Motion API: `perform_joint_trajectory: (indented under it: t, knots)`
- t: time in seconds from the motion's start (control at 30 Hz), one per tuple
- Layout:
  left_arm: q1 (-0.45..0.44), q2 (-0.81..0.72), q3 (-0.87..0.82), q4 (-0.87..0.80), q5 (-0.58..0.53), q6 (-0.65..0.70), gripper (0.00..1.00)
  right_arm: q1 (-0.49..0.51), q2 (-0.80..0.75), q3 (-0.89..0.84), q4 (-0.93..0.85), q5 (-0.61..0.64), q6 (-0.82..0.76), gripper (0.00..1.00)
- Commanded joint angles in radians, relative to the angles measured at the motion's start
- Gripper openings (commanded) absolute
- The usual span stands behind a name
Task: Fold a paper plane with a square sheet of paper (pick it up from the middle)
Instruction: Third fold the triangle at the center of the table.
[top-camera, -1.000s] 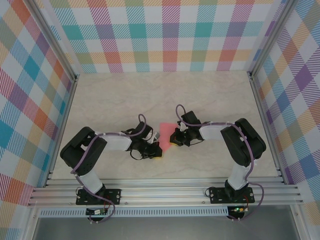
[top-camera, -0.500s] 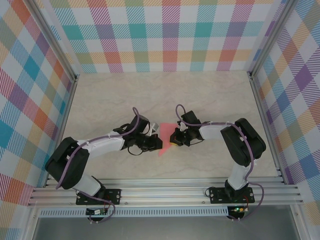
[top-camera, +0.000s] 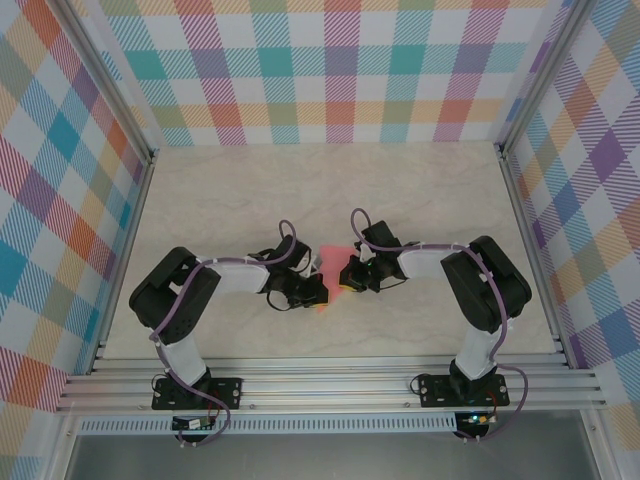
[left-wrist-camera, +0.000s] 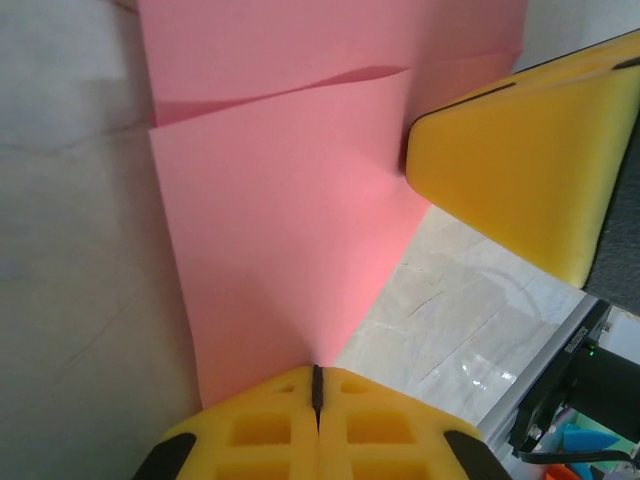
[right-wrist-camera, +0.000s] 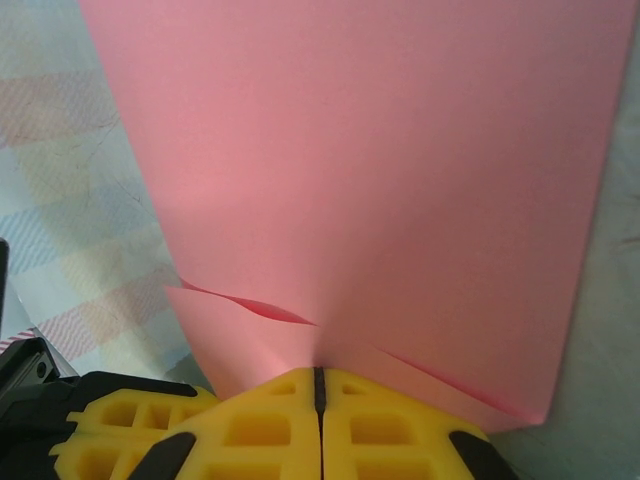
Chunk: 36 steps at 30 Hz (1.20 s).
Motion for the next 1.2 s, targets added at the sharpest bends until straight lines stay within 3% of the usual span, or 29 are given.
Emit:
perform_joint_trajectory:
  t: [0.0, 0.13, 0.27, 0.6, 0.73, 1.17]
  knots:
    - [0.006, 0.011, -0.045, -0.099, -0.069, 0.041, 0.01, -0.005, -0.016, 0.020, -0.104, 0.099, -0.023, 0.07]
    - [0.007, 0.006, -0.087, -0.081, -0.078, 0.044, 0.01, -0.006, -0.095, 0.043, -0.123, 0.101, -0.042, 0.10]
    - [0.006, 0.005, -0.098, -0.044, -0.071, 0.023, 0.01, 0.001, -0.127, -0.001, -0.031, 0.049, -0.017, 0.08]
    - [0.006, 0.016, -0.071, -0.052, -0.071, 0.022, 0.00, 0.048, -0.036, -0.034, 0.086, 0.007, 0.023, 0.06]
    - [0.006, 0.026, -0.072, -0.059, -0.069, 0.028, 0.00, 0.048, -0.010, -0.053, 0.073, 0.052, 0.008, 0.06]
    - [0.006, 0.026, -0.089, -0.067, -0.063, 0.052, 0.00, -0.105, -0.028, -0.124, 0.115, 0.147, -0.038, 0.06]
